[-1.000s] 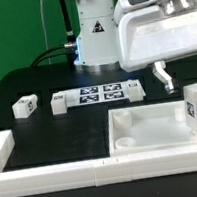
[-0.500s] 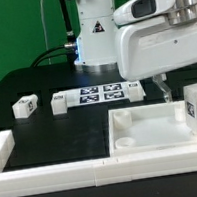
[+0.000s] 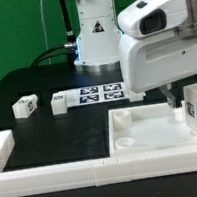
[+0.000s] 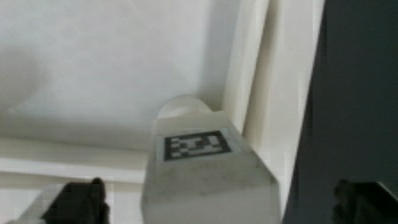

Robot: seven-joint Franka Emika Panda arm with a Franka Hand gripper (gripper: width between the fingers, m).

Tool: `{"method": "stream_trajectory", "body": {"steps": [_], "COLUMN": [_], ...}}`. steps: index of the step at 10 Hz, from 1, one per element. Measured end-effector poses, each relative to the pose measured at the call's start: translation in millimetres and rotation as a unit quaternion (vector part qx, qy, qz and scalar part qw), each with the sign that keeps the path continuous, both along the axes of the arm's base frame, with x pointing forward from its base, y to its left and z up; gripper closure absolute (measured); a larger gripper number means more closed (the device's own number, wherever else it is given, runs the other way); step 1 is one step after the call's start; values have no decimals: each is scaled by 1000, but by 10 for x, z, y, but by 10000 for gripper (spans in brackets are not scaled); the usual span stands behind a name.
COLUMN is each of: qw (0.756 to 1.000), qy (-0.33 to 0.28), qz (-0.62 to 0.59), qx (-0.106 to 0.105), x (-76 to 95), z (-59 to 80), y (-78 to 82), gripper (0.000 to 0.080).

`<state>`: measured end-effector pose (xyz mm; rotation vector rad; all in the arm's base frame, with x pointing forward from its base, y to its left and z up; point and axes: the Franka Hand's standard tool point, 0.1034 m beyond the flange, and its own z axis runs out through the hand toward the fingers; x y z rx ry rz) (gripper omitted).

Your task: Assemble one leg

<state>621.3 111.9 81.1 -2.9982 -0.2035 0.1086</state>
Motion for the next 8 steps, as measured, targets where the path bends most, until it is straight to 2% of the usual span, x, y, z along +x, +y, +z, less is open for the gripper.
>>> {"method": "stream_trajectory", "body": {"steps": [2,3,4,7,8], "qw": [1000,1000,1000,1000,997], "qy": [0,0,0,4,10], "qz": [0,0,0,-28,-73], "qx": [0,0,0,-1,-5], "x": [5,5,3,3,2], "z": [5,3,0,-3,-3], "y": [2,0,1,5,12], "gripper": [412,412,506,506,506]}}
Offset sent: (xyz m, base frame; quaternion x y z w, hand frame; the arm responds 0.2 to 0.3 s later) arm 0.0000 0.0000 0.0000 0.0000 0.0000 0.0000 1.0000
